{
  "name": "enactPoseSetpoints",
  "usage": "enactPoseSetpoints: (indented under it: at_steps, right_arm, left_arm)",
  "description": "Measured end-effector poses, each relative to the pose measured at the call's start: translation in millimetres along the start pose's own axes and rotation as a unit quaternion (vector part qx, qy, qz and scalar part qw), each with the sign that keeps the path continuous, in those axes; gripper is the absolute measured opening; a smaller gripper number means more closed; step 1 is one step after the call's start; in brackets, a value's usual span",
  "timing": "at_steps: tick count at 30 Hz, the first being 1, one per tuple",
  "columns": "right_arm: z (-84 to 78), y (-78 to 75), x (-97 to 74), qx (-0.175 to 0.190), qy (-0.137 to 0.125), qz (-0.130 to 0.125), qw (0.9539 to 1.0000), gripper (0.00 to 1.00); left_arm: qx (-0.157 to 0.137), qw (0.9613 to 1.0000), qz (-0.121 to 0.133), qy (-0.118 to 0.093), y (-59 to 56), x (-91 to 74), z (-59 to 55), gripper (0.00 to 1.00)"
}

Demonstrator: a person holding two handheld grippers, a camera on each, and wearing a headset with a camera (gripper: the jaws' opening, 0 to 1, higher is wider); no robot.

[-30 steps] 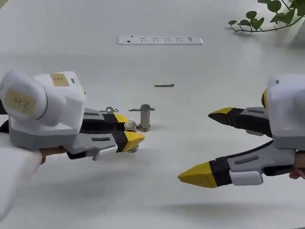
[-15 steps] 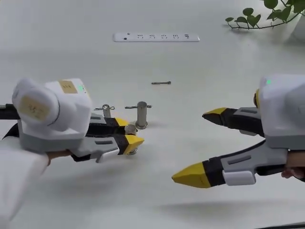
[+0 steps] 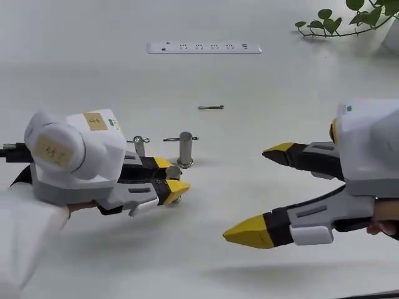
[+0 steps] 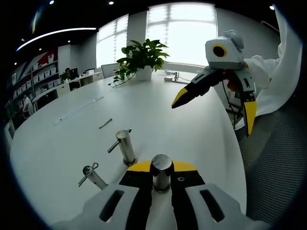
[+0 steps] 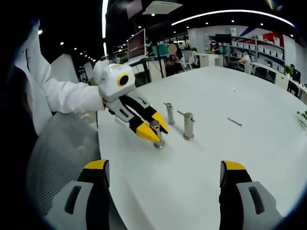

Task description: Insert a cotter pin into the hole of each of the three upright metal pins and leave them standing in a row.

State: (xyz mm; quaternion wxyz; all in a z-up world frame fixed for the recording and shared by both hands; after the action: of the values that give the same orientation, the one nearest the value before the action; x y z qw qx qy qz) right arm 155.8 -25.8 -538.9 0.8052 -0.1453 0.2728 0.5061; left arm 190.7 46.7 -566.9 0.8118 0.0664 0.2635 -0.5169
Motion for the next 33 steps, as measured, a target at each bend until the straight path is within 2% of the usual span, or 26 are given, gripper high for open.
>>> enactPoseSetpoints:
  at_steps: [11,22,29,33]
  right_arm:
    - [-1.5,-0.7,-0.9,0.002,0.001,0.000,1.0000,0.93]
    - [-2.9,2.2,1.8,0.002,0.002,0.005,1.0000,0.93]
    - [-3.9,2.8,1.4,0.002,0.002,0.005,1.0000,0.93]
    - [-4.3,3.6,1.4,0.002,0.002,0.006,1.0000,0.93]
  left_arm:
    - [-0.010,0.9999,-0.002,0.003,0.0,3.6,-4.4,0.10]
    - [0.004,1.0000,-0.003,-0.006,-0.5,4.0,-5.4,0.11]
    - [-0.009,0.9999,-0.001,-0.008,-0.6,0.7,-3.3,0.12]
    - [-0.022,0.9998,-0.002,-0.005,-1.3,-5.9,-3.5,0.24]
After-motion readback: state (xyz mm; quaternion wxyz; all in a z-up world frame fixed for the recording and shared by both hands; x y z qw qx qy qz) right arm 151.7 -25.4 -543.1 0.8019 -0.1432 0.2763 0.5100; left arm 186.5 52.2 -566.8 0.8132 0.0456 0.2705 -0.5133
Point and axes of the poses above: the centre of the closed fingertips' face, and the gripper's own axes: x roughly forward along the fingers, y roughly to its left, z roughly out of its top, the point moved 1 cm from there along -x, roughly backward along the fingers, and after that the axes turned 8 degrees about -x, right-handed, at the moved point
